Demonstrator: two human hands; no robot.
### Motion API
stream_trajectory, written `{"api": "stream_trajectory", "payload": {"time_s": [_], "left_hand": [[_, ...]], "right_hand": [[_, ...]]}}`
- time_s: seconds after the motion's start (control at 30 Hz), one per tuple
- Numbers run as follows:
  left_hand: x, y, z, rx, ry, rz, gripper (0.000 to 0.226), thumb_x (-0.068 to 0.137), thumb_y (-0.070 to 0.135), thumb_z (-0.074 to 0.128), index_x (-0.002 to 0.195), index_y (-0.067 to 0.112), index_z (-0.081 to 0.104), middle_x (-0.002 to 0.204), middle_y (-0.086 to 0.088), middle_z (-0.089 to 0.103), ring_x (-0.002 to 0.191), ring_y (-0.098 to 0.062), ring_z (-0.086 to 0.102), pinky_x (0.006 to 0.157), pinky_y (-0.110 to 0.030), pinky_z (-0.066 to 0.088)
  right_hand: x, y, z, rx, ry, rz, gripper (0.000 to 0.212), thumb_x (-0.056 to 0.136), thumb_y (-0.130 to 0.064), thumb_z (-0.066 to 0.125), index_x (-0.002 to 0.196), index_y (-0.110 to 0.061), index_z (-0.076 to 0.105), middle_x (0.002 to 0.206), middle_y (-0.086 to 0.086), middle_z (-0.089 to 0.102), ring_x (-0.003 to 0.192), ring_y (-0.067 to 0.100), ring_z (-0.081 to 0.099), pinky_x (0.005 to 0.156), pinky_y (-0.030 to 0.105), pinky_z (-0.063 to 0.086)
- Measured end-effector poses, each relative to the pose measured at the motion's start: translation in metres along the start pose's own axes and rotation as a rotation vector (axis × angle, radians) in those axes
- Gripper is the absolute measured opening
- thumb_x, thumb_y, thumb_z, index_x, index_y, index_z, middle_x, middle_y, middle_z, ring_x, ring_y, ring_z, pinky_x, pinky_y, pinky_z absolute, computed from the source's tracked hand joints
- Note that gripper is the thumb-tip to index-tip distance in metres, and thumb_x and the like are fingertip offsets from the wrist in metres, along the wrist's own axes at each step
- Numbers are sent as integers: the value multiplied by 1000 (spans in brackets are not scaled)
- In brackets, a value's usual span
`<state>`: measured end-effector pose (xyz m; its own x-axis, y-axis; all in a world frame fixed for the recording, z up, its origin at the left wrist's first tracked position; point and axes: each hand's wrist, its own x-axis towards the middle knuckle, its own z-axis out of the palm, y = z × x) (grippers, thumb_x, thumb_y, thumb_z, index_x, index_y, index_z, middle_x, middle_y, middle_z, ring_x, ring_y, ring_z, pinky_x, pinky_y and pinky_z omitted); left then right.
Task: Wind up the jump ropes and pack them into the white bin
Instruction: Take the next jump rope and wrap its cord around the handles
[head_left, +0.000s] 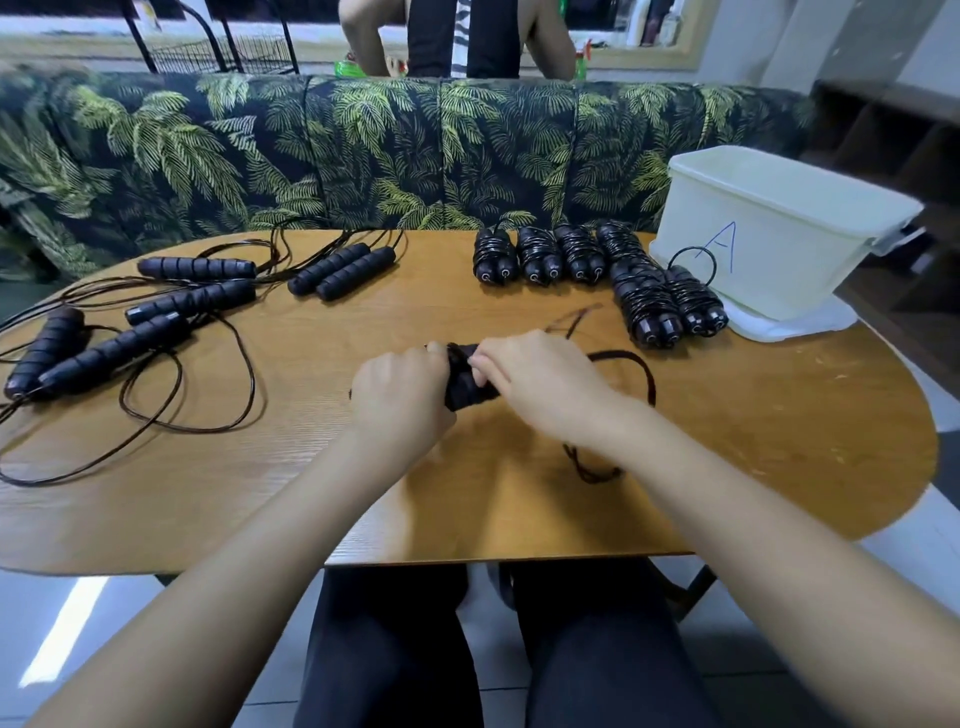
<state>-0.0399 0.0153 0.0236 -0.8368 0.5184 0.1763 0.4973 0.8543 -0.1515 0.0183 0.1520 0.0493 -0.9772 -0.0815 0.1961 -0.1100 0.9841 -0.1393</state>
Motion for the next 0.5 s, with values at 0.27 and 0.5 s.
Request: {"api": "stream_trajectory", "payload": {"time_s": [0.27, 0.5], "left_hand": [[-2, -7, 16, -464, -3, -83, 49, 63, 39, 70, 102, 19, 49, 85, -4, 62, 81, -34, 61, 59, -31, 39], [-8, -10, 13, -628, 49, 40, 62, 63, 25, 76, 117, 15, 48, 97, 3, 58, 87, -25, 58, 67, -32, 43]], "right_hand": [[-30, 5, 34, 950, 138, 307, 33, 94, -34, 60, 70, -14, 69, 55, -5, 57, 49, 10, 49, 70, 25, 49], [-35, 15, 40, 1319, 30, 492, 53, 82, -27, 76, 125, -19, 47, 88, -6, 66, 43, 11, 34, 90, 43, 55]]}}
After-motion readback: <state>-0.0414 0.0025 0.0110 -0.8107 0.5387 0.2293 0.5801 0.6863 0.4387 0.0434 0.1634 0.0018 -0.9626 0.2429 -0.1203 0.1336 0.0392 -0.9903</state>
